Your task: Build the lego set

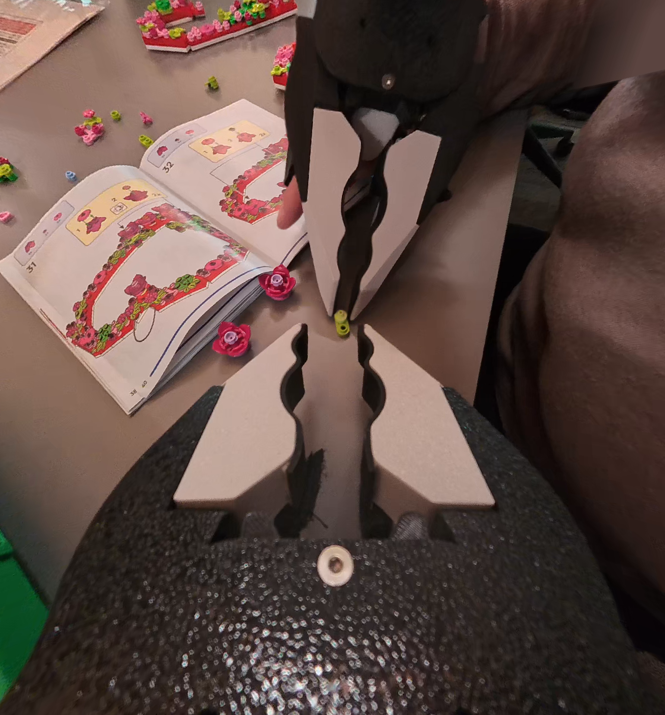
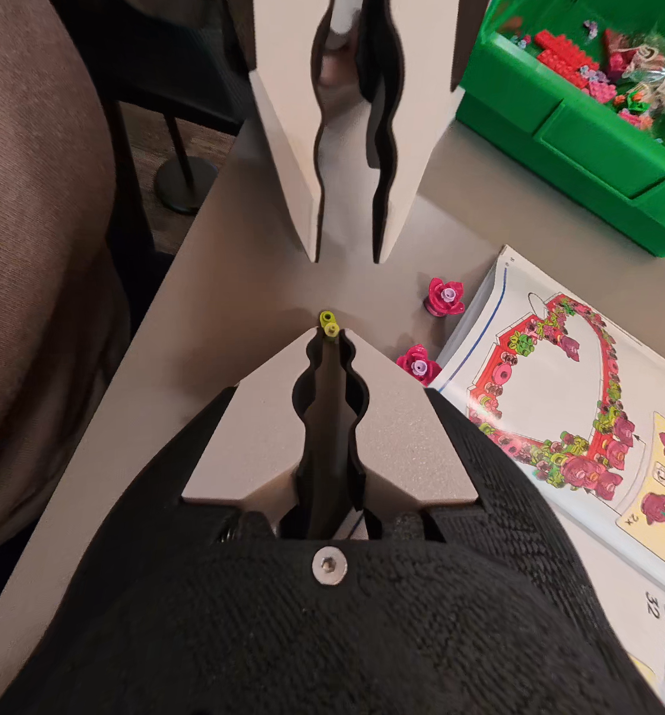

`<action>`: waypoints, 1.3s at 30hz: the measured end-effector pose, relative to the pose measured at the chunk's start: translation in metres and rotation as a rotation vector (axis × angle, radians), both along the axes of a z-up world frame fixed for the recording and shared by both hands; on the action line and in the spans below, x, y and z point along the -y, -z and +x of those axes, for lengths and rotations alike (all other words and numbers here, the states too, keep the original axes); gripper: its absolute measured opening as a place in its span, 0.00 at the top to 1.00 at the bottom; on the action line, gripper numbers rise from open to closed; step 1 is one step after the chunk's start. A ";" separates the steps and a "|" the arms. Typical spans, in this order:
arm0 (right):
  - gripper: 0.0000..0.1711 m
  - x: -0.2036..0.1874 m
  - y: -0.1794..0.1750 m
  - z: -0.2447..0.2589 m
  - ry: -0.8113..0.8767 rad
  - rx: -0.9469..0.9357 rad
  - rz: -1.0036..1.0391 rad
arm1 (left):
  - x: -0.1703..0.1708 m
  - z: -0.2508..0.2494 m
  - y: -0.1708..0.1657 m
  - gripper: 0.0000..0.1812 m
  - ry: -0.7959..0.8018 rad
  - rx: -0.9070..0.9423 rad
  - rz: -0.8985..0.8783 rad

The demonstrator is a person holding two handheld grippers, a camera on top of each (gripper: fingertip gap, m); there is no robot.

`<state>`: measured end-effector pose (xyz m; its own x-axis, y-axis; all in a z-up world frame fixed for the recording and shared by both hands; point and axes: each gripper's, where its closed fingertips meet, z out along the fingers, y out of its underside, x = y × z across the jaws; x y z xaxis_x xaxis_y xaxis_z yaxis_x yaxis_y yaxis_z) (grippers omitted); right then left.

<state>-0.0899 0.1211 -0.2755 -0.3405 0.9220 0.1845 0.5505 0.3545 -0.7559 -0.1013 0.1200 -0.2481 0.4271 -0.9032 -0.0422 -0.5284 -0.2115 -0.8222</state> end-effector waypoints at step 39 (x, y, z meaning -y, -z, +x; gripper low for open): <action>0.87 -0.033 -0.056 0.028 0.303 -0.196 -0.375 | -0.022 0.018 -0.007 0.99 0.075 -0.469 0.967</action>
